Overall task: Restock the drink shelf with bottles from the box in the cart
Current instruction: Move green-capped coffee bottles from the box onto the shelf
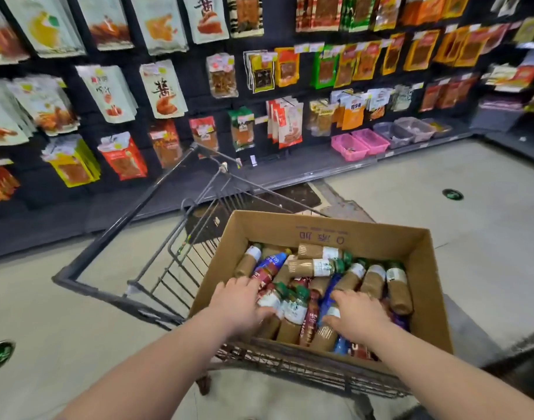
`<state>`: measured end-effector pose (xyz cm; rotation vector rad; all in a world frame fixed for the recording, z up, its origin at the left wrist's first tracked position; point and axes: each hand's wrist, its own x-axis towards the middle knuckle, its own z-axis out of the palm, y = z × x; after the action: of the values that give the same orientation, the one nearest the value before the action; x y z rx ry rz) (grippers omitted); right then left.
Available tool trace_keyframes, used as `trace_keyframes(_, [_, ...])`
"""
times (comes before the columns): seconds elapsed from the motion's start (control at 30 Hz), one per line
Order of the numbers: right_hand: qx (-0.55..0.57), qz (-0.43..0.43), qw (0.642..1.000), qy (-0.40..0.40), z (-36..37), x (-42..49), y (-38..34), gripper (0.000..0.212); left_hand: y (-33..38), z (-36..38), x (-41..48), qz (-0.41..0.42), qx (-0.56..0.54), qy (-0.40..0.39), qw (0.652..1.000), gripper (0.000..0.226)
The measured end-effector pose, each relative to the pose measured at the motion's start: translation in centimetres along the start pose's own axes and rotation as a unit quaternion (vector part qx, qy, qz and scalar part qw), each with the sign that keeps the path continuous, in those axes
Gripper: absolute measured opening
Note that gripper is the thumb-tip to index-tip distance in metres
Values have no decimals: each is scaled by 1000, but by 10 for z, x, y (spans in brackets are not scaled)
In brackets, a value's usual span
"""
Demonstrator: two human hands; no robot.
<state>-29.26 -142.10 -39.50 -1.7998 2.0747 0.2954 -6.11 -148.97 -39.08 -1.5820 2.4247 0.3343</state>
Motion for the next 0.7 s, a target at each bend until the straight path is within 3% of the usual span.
trace_keyframes(0.17, [41,50,997,-38,22,32,-24,52,-38,9,50,22,-8,-47,999,67])
trace_keyframes(0.43, [96,118,982,-112,58,79,-30,54,-37,51,99,50,-36,-138,989,64])
trace_keyframes(0.7, [262,169,941,-130,104,126,-34,72,-36,98,134,-3,-109,-197,974,71])
